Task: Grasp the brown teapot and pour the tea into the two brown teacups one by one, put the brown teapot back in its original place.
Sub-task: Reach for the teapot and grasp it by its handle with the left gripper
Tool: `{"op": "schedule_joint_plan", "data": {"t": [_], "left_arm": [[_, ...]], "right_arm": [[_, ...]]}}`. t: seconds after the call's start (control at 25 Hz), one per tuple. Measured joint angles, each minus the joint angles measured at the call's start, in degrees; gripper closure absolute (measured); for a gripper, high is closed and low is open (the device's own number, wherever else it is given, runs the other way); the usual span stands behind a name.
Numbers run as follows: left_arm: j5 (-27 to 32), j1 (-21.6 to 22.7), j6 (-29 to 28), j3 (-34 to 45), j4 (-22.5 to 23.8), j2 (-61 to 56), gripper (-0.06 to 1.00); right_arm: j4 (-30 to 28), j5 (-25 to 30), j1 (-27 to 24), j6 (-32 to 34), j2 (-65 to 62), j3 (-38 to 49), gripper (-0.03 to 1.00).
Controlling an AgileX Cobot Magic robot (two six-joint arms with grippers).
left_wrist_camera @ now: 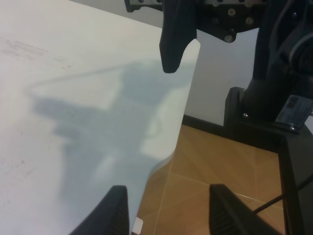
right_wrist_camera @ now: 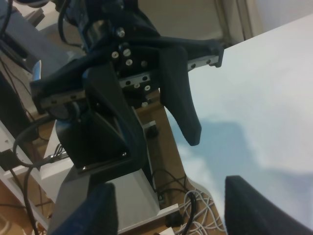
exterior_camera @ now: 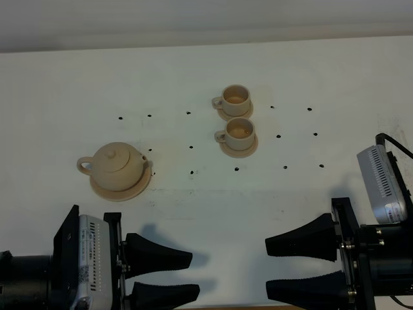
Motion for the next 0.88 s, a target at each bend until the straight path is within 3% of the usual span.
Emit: {"op": "schedule_joint_plan", "data": {"t": [0.88], "left_arm": [[0.0,0.0,-0.07,0.0,0.0,0.0,0.49]], "right_arm": [[0.54,0.08,0.0,0.0,0.0,0.0,0.5]]}}
